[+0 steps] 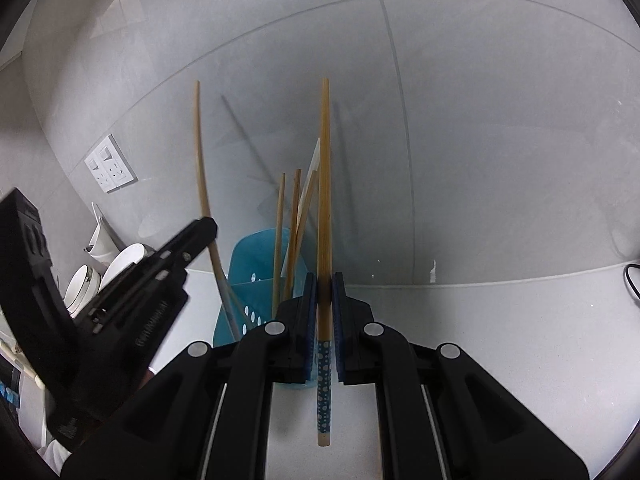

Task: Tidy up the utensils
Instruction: 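Lift both chopsticks and carry them above the blue holder, then open the left tool to drop its chopstick into the holder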

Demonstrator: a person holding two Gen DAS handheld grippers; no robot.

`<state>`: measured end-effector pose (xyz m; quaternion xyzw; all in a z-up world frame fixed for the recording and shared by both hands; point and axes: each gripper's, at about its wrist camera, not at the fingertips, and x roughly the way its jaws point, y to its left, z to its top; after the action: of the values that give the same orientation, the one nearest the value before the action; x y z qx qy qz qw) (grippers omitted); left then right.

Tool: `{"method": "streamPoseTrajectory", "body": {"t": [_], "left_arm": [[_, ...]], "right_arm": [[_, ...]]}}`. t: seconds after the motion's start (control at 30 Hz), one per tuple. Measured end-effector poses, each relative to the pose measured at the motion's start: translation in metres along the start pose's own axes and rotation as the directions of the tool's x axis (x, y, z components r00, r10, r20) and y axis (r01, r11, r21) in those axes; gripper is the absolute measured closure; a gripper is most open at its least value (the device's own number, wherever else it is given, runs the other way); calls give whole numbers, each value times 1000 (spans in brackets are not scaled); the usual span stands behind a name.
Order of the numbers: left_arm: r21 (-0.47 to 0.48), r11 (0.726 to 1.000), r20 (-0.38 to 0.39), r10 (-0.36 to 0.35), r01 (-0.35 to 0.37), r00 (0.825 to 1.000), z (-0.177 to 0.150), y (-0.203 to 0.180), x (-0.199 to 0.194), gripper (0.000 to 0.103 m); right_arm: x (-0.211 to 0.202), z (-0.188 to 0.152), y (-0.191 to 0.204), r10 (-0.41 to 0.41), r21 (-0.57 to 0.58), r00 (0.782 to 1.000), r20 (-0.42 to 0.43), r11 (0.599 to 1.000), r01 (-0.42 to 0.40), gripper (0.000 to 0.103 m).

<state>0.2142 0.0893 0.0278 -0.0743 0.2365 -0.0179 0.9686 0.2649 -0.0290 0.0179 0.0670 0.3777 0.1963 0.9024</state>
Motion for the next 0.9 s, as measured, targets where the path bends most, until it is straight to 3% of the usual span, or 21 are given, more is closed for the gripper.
{"method": "streamPoseTrajectory", "body": {"t": [0.5,0.63,0.7,0.83,0.9], "left_arm": [[31,1000,-102,9,-6,995,-22,2,23,96],[22,999,-127,30,-28,991,-24,6,19,90],[24,999,-145,48,-45,988,-23,3,13,64],[29,995,-194,101,-97,976,-22,10,2,44],[31,990,-222,138,-134,965,-22,14,-5,24]], "right_arm": [[12,-6,-3,-10,-1,1000,-24,1000,10,96],[10,-7,-2,-7,-12,1000,-17,1000,6,96],[9,-7,-1,-3,-15,1000,-13,1000,3,96],[7,-5,4,19,-21,1000,4,1000,-19,96],[6,-3,8,37,-26,999,18,999,-36,96]]}}
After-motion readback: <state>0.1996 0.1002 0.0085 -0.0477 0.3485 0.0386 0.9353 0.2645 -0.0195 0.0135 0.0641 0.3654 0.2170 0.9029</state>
